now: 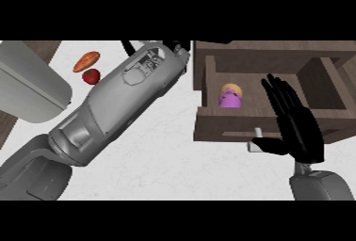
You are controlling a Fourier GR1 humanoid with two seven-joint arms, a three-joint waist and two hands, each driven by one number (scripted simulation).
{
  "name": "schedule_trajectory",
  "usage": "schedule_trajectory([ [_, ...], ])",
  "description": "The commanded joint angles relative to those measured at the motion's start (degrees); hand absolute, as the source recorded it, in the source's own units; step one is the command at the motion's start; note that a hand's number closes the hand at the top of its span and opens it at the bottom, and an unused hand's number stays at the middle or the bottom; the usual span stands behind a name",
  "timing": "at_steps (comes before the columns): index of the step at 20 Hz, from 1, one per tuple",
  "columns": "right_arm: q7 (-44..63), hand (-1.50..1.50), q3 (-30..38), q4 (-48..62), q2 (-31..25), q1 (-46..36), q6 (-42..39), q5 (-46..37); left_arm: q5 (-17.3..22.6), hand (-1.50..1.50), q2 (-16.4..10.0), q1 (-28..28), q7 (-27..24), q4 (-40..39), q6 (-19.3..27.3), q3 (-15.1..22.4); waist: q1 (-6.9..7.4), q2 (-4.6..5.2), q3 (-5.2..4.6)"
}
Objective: Pick up the can, place it into the drawer and close the drawer
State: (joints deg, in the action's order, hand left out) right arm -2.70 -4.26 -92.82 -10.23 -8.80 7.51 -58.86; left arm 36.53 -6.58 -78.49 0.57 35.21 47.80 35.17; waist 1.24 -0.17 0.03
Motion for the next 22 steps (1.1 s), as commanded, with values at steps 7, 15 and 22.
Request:
schedule_trajectory([
  [7, -2.56, -1.5, 2.31, 21.64, 3.15, -8.5, 12.22, -6.17, -3.57, -1.5, -9.56, 3.0, 11.66, 14.17, 0.11, 2.71, 1.9, -0.27, 0.04],
  [15, -1.66, -1.5, 6.38, 36.04, 2.76, -18.4, 19.11, -10.82, -3.57, -1.5, -15.03, 9.68, 11.72, 20.82, -3.16, 1.77, 2.81, 0.34, 0.0],
  [22, -2.39, -1.5, 11.15, 48.77, 2.43, -30.14, 25.19, -10.57, -4.0, -1.5, -19.32, 10.32, 16.33, 25.5, -3.55, 0.64, 3.18, 0.7, 0.1],
])
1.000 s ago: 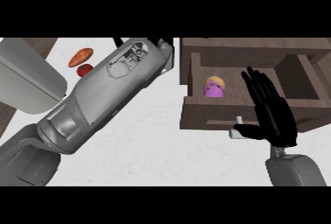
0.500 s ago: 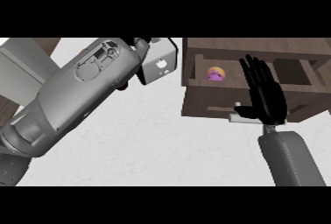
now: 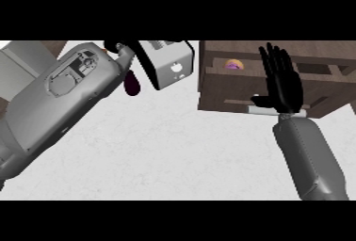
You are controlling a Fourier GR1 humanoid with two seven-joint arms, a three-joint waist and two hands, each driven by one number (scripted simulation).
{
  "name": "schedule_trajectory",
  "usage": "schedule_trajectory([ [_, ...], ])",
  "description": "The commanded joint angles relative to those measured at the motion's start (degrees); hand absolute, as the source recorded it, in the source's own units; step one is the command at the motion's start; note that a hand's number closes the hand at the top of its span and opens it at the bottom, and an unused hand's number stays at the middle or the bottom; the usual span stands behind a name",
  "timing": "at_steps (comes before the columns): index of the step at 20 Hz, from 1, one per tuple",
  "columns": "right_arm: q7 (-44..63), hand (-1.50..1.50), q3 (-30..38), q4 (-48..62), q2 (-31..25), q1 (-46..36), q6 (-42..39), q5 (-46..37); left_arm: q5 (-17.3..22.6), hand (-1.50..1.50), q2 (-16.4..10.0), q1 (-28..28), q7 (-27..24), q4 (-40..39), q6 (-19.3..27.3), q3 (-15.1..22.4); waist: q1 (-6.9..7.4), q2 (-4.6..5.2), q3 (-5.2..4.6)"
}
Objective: Pick up the can, place it into the drawer and close the drawer
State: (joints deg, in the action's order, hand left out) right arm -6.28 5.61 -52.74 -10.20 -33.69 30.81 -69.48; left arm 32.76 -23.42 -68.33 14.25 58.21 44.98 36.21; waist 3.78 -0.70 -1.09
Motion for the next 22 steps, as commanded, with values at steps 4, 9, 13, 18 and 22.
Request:
schedule_trajectory([
  [4, 1.66, -1.5, 3.05, 15.58, 2.69, -9.53, 6.93, -1.1, -1.25, -1.5, -5.35, 7.8, 1.39, 9.7, -0.34, 0.51, 1.53, 1.22, 1.16],
  [9, 1.54, -1.5, 5.21, 25.52, 1.57, -18.21, 10.06, -1.85, -1.51, -1.5, -5.06, 9.81, 1.37, 9.42, -1.39, -0.79, 0.73, 1.83, 1.19],
  [13, -0.82, -1.5, 6.85, 30.66, 0.34, -21.8, 12.29, -0.79, -2.72, -1.5, -6.1, 13.72, -1.28, 12.11, -1.86, -1.47, 0.66, 2.02, 1.19],
  [18, 1.15, -1.5, 7.52, 34.24, -0.73, -26.94, 11.78, -1.34, -3.55, -1.5, -6.06, 16.25, 0.08, 15.07, -0.71, -0.83, 1.26, 2.14, 1.2],
  [22, 0.55, -1.5, 9.13, 36.56, -2.83, -30.31, 10.58, -0.38, -4.54, -1.5, -6.67, 17.74, 0.84, 19.0, -0.33, -0.19, 2.06, 2.18, 1.24],
])
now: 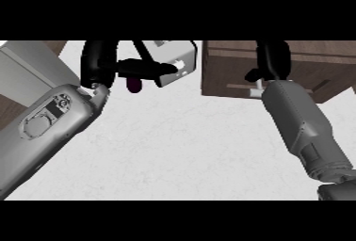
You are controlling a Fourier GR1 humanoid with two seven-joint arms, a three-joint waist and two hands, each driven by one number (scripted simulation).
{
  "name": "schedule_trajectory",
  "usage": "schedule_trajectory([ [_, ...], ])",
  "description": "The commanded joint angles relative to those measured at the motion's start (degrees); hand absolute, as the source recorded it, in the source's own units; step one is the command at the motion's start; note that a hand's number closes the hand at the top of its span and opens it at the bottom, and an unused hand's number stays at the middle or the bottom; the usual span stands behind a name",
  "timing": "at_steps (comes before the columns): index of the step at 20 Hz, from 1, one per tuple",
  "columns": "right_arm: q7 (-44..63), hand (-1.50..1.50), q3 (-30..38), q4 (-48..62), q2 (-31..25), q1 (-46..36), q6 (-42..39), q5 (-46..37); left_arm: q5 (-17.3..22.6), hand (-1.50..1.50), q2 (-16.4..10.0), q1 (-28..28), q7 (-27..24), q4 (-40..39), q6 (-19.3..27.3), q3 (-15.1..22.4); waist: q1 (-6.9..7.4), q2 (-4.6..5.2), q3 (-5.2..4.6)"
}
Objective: Pick up the can, place it into the drawer and close the drawer
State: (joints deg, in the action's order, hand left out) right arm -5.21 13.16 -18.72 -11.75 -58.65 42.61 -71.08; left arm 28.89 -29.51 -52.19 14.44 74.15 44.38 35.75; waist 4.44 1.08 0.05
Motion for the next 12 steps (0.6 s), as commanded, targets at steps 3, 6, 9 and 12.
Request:
schedule_trajectory([
  [3, -0.07, -1.5, 2.03, 3.74, -0.47, -6.25, 0.11, 1.23, -0.37, -1.5, -1.66, 3.48, -1.06, 2.66, -1.07, -1.45, 1.42, 0.75, 0.07],
  [6, -4.87, -1.5, 3.78, 4.5, -2.16, -7.95, -4.6, 3.93, -0.29, -1.5, -2.57, 4.24, -0.36, 4.32, -1.76, -1.92, 1.15, 0.53, 0.1],
  [9, -7.34, -1.5, 7.04, 2.94, 1.37, -7.76, -2.14, 8.02, -1.08, -1.5, -2.36, 5.29, -0.68, 5.83, -0.96, -1.24, 2.01, 0.64, 0.2],
  [12, -12.19, -1.5, 10.84, 2.15, 2.59, -7.02, -2.74, 12.79, -1.59, -1.5, -0.85, 7.61, -1.45, 5.44, 0.19, -0.38, 1.78, 0.95, 0.27],
])
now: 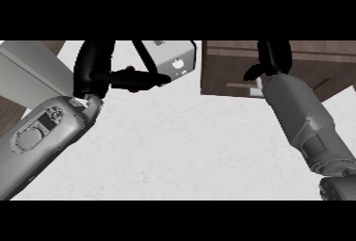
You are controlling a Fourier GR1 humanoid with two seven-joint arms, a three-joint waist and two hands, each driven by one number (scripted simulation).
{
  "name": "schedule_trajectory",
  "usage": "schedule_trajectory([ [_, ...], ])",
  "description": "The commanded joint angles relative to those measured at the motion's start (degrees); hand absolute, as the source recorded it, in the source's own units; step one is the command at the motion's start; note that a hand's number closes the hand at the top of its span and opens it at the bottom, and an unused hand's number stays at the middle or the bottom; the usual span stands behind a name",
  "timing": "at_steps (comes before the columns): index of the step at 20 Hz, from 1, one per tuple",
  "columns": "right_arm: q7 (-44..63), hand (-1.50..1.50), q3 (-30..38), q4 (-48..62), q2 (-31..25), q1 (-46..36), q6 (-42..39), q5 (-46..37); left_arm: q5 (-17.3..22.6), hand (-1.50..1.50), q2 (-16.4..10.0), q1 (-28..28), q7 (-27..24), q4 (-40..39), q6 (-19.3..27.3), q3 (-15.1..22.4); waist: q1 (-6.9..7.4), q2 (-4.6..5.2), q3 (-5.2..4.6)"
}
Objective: Pick up the can, place it into the drawer and close the drawer
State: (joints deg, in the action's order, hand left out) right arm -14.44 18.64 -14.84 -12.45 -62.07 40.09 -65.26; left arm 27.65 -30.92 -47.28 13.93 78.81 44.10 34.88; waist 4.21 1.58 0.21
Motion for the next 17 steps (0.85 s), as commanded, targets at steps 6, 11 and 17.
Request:
schedule_trajectory([
  [6, -8.72, -1.5, 11.44, -3.06, 4.6, -5.52, -4.63, 14.47, -1.01, -1.5, -1.1, 4.76, -3.13, 1.37, -0.8, -0.8, 0.84, -0.13, 0.01],
  [11, -11.95, -1.5, 17.8, -4.03, 8.18, -6.63, -9.66, 22.64, -0.55, -1.5, -0.59, 7.1, -3.34, 1.24, -0.23, -2.03, -1.15, -0.83, -0.07],
  [17, -13.73, -1.5, 20.06, -3.39, 5.91, -7.47, -14.61, 26.4, -1.14, -1.5, -1.78, 10.52, -4.83, 3.52, -2.55, -4.09, -1.94, -0.95, -0.17],
])
